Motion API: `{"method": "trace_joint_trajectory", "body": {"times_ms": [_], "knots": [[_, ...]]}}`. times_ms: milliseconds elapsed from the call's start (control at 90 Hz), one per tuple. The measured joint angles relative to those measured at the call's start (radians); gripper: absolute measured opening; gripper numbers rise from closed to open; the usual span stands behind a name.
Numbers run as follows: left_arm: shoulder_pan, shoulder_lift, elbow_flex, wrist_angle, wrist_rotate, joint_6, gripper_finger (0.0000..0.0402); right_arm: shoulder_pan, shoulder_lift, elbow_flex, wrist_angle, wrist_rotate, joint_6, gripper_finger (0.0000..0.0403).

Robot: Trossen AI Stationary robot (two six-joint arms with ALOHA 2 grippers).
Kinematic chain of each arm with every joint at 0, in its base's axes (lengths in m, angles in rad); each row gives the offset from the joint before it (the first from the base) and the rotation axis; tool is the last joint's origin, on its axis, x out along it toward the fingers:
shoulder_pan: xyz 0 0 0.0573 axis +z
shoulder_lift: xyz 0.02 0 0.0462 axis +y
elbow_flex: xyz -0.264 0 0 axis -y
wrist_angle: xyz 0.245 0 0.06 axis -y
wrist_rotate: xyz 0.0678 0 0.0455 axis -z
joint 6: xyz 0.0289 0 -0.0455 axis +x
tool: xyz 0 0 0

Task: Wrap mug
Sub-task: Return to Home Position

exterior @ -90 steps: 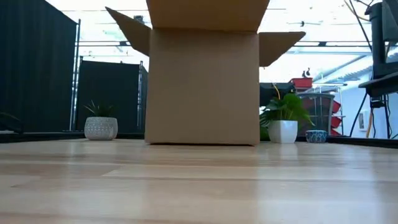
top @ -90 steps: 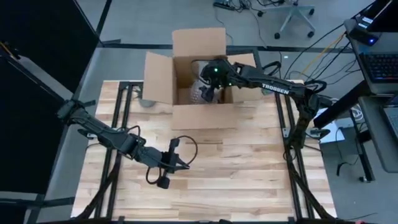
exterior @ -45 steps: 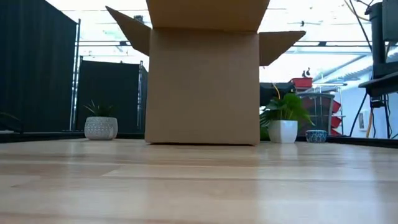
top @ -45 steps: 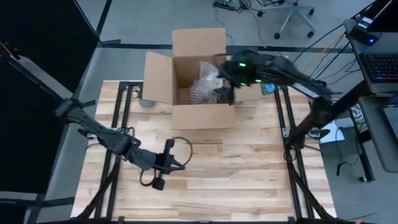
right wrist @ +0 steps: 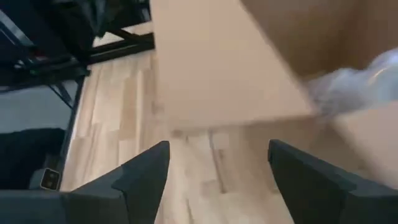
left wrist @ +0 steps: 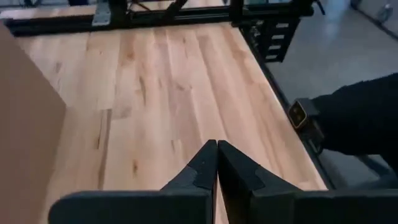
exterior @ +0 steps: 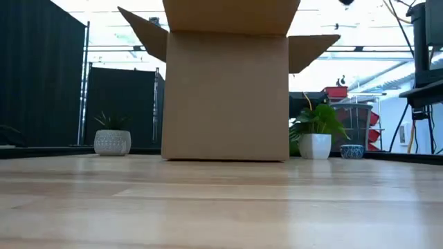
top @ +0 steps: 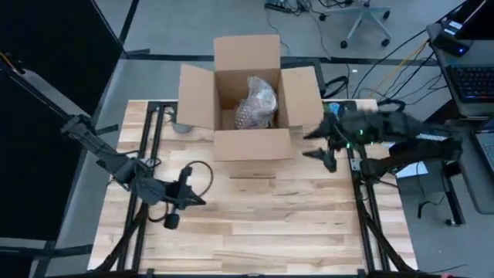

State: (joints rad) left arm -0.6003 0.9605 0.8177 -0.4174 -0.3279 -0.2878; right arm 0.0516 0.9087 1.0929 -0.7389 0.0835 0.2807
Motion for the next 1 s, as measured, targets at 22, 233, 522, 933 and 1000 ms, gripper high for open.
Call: {"method": "trace_joint_trajectory", "body": {"times_ms": [22,233,522,933,1000], "knots": [[0.000,-0.018,-0.023,0.010,0.000,-0.013,0.0000,0.011,-0.020,-0.050,0.035,0.006,0.010,0.0253],[0.005,-0.169,-0.229,0.273,0.038,0.031,0.0000,0.055,-0.139,-0.424,0.487,0.075,-0.024,0.0158],[0.005,-0.240,-0.279,0.315,0.003,0.006,0.0000,0.055,-0.156,-0.544,0.467,0.073,-0.038,0.0006],[0.010,-0.278,-0.401,0.326,-0.016,0.061,0.0000,0.052,-0.242,-0.662,0.609,-0.039,-0.103,0.0038],[0.013,-0.303,-0.436,0.351,-0.016,0.066,0.0000,0.038,-0.288,-0.709,0.676,-0.097,-0.135,0.0038]]}}
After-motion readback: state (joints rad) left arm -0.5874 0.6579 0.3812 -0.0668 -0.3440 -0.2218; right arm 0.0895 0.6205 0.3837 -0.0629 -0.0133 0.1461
